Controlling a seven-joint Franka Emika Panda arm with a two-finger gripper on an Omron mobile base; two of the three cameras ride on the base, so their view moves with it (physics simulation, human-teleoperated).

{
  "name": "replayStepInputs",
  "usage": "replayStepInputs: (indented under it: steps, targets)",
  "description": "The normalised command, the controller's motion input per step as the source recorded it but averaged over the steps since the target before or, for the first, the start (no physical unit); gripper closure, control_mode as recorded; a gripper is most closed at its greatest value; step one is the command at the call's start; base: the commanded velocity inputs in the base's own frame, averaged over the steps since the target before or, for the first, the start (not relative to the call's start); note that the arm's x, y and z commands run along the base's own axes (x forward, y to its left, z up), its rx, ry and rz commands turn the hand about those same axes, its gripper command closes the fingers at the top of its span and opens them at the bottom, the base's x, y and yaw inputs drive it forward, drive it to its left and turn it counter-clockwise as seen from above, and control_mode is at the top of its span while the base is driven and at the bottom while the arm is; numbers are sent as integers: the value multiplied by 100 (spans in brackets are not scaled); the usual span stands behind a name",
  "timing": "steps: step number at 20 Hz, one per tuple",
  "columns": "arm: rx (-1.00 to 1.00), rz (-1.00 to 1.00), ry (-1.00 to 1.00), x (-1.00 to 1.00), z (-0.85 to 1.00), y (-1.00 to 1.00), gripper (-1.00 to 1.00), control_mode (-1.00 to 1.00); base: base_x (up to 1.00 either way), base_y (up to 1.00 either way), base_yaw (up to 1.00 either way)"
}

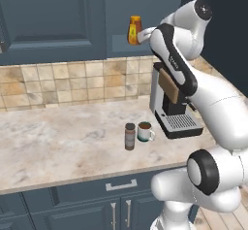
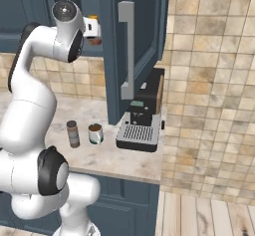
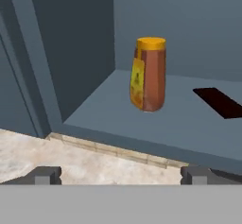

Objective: Pick the cinnamon and honey bottle from the cabinet and place them next to the mug.

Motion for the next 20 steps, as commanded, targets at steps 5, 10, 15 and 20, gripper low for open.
replayStepInputs:
  steps: [5,10,15,20]
  targets:
    - [0,8,0,20,0,0,-100,-100,0,0,0]
    - [0,4,0,8,0,-20,-100,-100,0,0,0]
    - [0,0,0,21,0,-40,-100,-100,0,0,0]
    - [0,0,2,33,0,-23,-100,-100,0,0,0]
